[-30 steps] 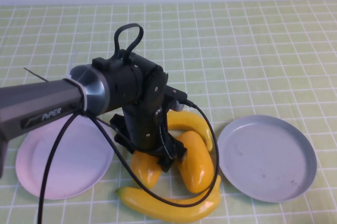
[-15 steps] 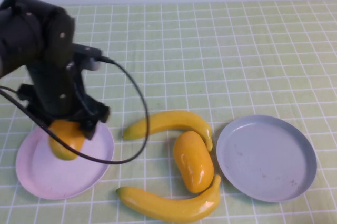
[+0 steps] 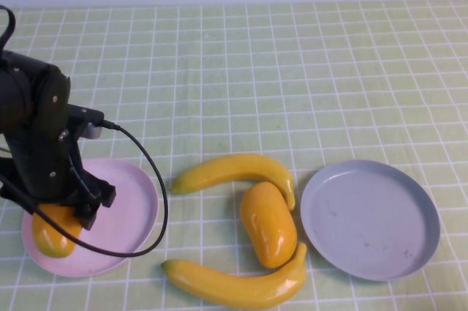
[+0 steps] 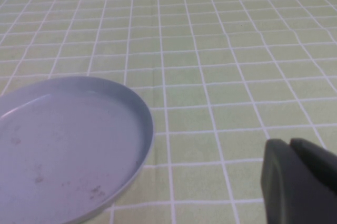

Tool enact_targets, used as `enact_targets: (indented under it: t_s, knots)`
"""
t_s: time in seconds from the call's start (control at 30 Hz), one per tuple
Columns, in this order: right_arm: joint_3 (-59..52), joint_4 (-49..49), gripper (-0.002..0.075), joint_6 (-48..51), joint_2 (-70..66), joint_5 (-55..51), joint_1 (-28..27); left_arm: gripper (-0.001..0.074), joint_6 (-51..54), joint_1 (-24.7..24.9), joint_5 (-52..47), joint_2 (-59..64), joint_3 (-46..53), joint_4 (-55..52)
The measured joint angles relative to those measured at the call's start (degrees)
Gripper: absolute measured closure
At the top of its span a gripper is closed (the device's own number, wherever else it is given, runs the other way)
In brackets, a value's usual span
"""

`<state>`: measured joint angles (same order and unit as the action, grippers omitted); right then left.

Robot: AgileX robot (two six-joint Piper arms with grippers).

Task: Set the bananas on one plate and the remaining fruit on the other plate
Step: Put one type of fruit in the left plate

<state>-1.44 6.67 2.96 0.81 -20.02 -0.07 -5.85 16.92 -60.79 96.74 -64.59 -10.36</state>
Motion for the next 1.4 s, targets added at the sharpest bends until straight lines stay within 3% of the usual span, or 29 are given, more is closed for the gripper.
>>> enact_targets:
  t_s: [0.23,0.47,0.73,1.0,1.17,1.4]
  knots:
    - [0.0,0.0,0.0743,0.0,0.0,0.0,0.0,0.0069,0.1,0.0,0.4,0.0,0.1,0.0]
    - [0.0,0.0,0.0743,0.0,0.0,0.0,0.0,0.0066,-0.2,0.8,0.3,-1.4,0.1,-1.7]
    - [0.0,0.0,0.0743,0.0,0.0,0.0,0.0,0.0066,-8.4,13.6,4.3,-5.0,-3.2,0.8]
    - [0.0,0.0,0.0743,0.0,0.0,0.0,0.0,0.0066,-11.4,26.1,6.0,3.4,-12.9,12.2]
    - [0.0,0.0,0.0743,0.0,0.0,0.0,0.0,0.0066,-12.9,29.4,7.5,8.3,-15.6,14.9]
    - [0.0,0.0,0.0743,0.0,0.0,0.0,0.0,0.0066,-14.6,30.2,12.3,11.3,-15.8,14.6]
